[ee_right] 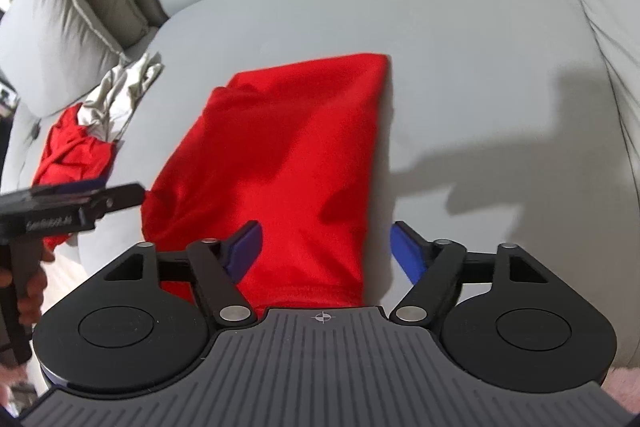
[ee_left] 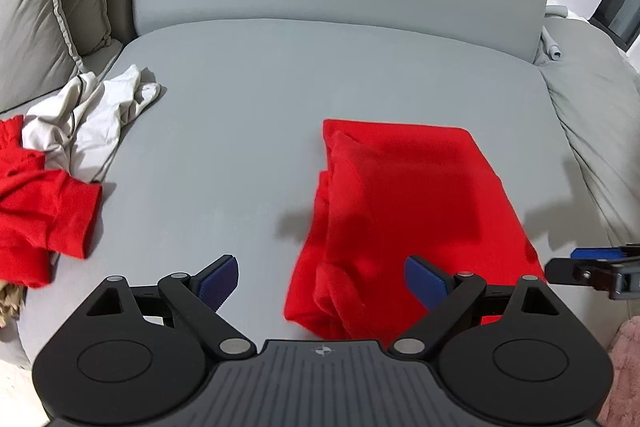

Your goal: Fold clothes

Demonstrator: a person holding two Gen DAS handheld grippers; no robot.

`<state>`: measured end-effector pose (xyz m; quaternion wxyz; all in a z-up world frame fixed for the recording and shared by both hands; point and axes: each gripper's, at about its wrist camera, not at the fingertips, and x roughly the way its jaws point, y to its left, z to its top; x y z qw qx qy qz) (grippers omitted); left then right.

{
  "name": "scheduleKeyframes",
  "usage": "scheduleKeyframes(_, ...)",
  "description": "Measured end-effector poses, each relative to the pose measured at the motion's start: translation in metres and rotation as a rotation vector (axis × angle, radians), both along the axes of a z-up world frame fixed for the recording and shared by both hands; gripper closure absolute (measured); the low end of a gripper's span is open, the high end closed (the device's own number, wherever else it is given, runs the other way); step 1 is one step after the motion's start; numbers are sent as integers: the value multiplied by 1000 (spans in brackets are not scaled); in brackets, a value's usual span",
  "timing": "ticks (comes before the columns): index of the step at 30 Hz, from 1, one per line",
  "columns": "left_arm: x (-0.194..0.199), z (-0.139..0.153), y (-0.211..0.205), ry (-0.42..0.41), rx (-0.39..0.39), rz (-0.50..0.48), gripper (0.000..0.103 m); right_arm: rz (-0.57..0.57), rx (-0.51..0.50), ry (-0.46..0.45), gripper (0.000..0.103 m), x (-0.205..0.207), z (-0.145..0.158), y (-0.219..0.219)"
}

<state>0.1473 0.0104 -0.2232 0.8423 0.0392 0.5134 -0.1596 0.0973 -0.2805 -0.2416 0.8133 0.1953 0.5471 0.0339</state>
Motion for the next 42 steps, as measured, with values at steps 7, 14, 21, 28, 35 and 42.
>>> scheduleKeyframes(7, 5, -14, -12, -26, 62, -16, 13, -16, -12, 2, 27, 9, -18, -4)
scheduleKeyframes(14, 25, -28, 3, 26, 20, 5, 13, -14, 33, 30, 26, 29, -37, -7)
scheduleKeyframes(21, 38, -36, 16, 100, -1, 26, 12, -91, 119, 101, 25, 38, -47, -13)
scheduleKeyframes(28, 48, -65, 8, 178, 68, -41, 4, -111, 98, 104, 29, 41, -56, -10)
scheduleKeyframes(35, 66, -62, 0, 212, 101, -136, 4, -51, 73, 83, 31, 46, -51, -9)
scheduleKeyframes(42, 64, -78, -7, 271, 89, -153, 8, -28, 82, 123, 44, 51, -65, -9)
